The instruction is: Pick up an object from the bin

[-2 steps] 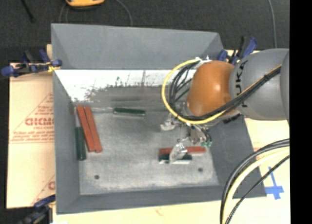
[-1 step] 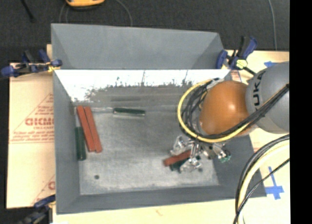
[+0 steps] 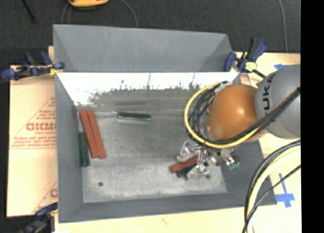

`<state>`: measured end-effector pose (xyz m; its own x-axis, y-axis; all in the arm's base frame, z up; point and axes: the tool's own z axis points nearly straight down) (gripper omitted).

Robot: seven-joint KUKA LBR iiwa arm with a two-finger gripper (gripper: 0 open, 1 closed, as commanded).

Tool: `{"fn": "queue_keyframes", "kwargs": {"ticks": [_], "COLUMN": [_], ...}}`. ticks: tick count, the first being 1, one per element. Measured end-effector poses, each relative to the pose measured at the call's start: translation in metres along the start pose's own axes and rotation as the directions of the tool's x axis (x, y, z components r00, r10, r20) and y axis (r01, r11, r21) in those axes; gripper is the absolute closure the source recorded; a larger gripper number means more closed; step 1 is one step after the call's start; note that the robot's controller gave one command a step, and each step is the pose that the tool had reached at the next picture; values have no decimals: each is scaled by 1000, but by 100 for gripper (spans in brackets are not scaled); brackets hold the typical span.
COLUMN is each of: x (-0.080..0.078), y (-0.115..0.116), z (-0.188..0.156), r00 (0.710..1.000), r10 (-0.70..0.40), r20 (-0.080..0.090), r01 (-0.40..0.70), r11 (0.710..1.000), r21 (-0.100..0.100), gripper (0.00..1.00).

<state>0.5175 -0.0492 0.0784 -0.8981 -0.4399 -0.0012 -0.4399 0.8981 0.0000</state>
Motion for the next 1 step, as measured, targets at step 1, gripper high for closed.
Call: {"fn": "queue_keyframes", "kwargs": {"ticks": [1], "x": [1], "y": [1], "z": [-128], "r00": [1000], "r10": [-25], "r20": [2], "r01": [25], "r11": [1000], "r21": [1], "gripper": [100]}}
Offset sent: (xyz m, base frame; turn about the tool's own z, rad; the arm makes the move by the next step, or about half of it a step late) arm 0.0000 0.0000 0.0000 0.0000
